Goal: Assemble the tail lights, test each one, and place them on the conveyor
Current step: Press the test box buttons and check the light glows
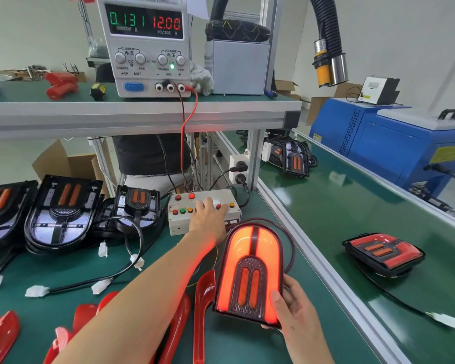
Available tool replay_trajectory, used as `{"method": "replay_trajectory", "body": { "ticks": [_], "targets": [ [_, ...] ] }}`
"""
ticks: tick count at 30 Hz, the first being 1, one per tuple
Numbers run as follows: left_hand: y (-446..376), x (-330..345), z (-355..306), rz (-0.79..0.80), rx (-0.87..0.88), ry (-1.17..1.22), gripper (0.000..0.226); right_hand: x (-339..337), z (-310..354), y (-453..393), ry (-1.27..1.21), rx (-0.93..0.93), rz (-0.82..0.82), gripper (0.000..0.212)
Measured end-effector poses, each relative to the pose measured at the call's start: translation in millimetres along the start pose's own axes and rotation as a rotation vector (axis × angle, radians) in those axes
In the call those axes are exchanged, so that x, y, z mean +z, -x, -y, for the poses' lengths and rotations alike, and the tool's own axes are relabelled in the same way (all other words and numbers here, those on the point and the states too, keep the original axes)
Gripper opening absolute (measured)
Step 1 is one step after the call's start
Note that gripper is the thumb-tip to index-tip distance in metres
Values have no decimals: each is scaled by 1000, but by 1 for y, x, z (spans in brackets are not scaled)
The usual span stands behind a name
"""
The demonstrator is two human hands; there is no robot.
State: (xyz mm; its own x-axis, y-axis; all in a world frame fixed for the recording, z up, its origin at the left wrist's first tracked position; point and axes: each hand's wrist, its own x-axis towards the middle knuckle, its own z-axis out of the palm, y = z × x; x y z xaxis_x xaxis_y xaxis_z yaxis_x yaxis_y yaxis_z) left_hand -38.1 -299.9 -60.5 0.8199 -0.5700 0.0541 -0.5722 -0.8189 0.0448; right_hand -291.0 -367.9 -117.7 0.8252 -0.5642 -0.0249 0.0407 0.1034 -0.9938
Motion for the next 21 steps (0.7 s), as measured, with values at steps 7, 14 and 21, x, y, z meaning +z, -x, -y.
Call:
{"method": "replay_trajectory", "body": {
  "ticks": [7, 14, 21],
  "targets": [
    [-2, 3, -1, -1, 10, -1, 67, 0, 2, 2, -6, 3, 21, 50],
    [-1, 1, 0, 16, 26, -20, 69, 0, 4, 4, 2, -1, 24, 49],
    [36, -2, 3, -304, 99, 402, 28, -2, 2, 4, -68, 21, 12, 47]
  ]
}}
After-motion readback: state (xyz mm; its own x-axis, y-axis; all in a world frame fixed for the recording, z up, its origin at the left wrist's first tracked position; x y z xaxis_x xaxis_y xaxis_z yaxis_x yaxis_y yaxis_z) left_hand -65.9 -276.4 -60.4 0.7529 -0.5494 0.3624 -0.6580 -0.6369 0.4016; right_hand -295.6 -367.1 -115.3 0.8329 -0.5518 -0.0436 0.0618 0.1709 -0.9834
